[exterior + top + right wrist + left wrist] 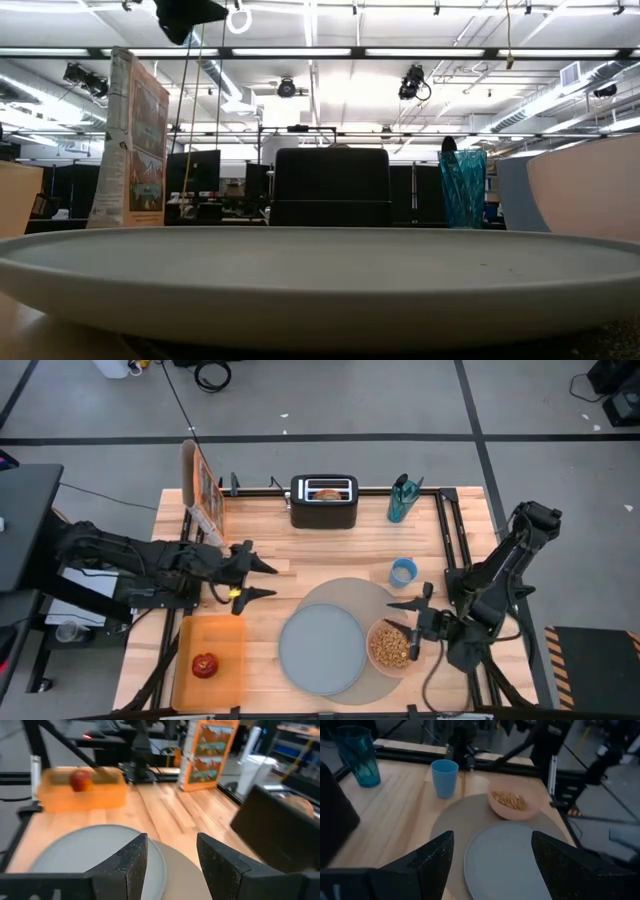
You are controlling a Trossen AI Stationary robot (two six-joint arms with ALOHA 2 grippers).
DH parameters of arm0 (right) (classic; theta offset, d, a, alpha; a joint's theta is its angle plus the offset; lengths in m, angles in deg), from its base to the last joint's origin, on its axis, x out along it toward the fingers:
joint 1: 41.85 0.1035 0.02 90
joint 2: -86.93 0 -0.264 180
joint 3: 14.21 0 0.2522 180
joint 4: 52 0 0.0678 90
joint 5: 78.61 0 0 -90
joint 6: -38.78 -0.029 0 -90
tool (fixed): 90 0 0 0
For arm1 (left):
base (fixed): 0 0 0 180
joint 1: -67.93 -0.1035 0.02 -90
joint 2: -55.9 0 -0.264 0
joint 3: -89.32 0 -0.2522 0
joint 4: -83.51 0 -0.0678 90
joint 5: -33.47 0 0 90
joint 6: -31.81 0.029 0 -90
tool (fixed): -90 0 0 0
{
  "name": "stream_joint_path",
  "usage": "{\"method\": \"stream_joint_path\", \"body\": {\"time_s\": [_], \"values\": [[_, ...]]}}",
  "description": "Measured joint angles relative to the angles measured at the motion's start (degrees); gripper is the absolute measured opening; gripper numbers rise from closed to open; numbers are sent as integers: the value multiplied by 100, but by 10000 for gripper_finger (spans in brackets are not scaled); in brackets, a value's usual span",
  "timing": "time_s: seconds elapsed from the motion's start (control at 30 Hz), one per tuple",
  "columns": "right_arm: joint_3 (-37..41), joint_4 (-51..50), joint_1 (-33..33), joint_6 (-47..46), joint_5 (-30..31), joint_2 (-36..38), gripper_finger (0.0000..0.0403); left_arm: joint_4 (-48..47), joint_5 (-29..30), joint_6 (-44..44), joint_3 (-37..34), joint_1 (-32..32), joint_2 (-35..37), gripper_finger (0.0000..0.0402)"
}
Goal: Arrange a breakfast setting
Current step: Put the bagel on the blue plate
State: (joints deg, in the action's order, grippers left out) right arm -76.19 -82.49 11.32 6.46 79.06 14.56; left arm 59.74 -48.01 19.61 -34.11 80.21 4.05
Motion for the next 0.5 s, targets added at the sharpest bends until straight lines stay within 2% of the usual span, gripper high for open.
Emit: {"method": "stream_joint_path", "body": {"time_s": [0.13,0.2,0.4,0.5], "values": [[34,204,-108,14,-382,-70,178,470,-113,-194,7,116,-308,274],[36,339,-108,81,-500,-115,178,398,-96,-196,3,248,-485,274],[38,808,-101,378,-854,-183,178,520,405,-349,46,650,-976,274],[34,948,-98,429,-892,-281,178,134,730,-520,240,1002,-1182,274]]}}
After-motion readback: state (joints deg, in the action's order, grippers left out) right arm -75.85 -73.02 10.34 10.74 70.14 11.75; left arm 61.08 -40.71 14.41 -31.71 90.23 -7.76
